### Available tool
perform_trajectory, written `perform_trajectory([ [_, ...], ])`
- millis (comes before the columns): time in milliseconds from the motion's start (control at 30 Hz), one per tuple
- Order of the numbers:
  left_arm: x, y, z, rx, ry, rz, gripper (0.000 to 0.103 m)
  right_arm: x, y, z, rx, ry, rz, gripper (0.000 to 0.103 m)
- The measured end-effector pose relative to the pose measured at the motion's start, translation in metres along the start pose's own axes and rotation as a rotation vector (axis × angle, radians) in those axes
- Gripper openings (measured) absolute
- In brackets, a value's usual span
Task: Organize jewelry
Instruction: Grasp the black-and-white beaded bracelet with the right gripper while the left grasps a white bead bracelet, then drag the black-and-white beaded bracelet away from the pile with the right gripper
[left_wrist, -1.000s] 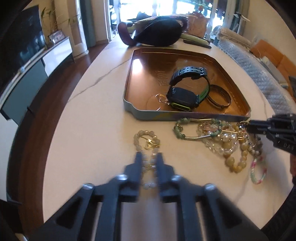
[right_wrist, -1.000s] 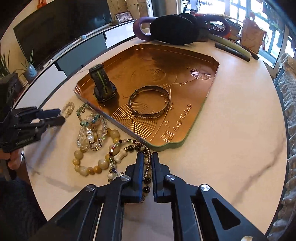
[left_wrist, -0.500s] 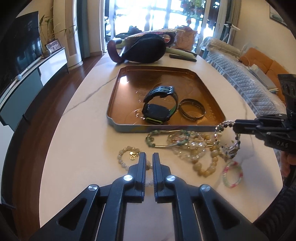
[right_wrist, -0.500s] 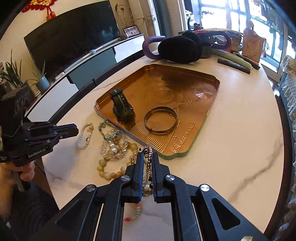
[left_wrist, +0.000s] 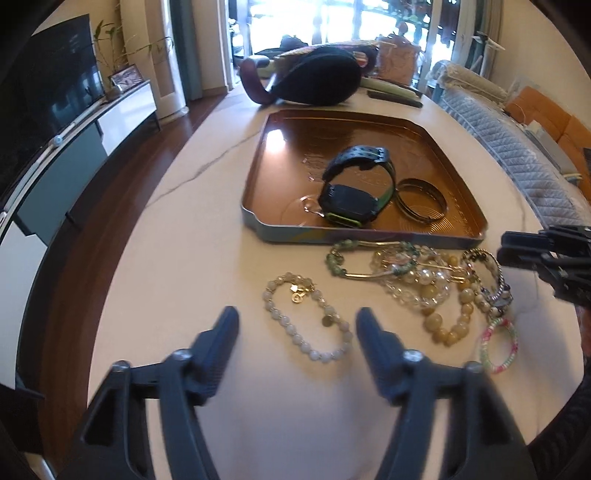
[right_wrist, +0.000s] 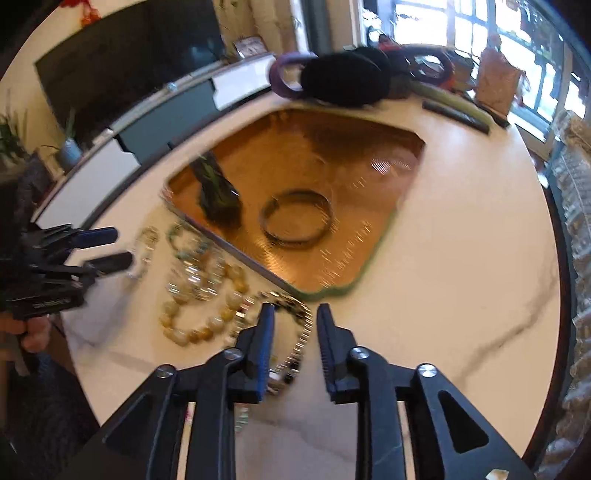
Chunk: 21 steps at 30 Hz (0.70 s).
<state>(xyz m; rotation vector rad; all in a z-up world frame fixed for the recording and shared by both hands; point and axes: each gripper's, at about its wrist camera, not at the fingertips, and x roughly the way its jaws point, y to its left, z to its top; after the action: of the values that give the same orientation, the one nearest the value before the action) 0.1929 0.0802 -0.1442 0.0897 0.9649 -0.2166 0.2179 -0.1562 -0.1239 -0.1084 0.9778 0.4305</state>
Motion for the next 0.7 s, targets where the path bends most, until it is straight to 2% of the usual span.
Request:
perform_trajectory([
  [67,0.004,0.0,-0.001,-0.002,0.015,-0.003,0.073,-0.001,0.009,0.0,-0.033,-0.003,0.018,0.034],
  [200,0.019,-0.004,-0.004,0.02,0.071,-0.006,0.074,0.013,0.02,-0.005,-0.064,0.048,0.047,0.035],
  [333,0.024,-0.005,0.0,0.044,0.032,-0.027,0.072,0.025,0.022,-0.007,-0.074,0.082,0.052,0.031],
  [367,0.023,-0.005,0.001,0.049,0.026,-0.03,0.062,0.026,0.021,-0.006,-0.063,0.084,0.064,0.021],
  [400,0.021,-0.006,0.003,0.057,0.016,-0.039,0.036,0.027,0.019,-0.006,-0.045,0.089,0.087,0.009],
  [433,0.019,-0.006,0.003,0.057,0.015,-0.051,0.019,0.027,0.016,-0.005,-0.02,0.092,0.112,0.008],
  [467,0.019,-0.006,0.004,0.051,0.022,-0.065,0.011,0.026,0.014,-0.005,-0.003,0.085,0.112,0.008],
  [700,0.014,-0.007,0.001,0.043,0.024,-0.068,0.007,0.014,0.017,-0.005,-0.021,0.06,0.112,0.006],
])
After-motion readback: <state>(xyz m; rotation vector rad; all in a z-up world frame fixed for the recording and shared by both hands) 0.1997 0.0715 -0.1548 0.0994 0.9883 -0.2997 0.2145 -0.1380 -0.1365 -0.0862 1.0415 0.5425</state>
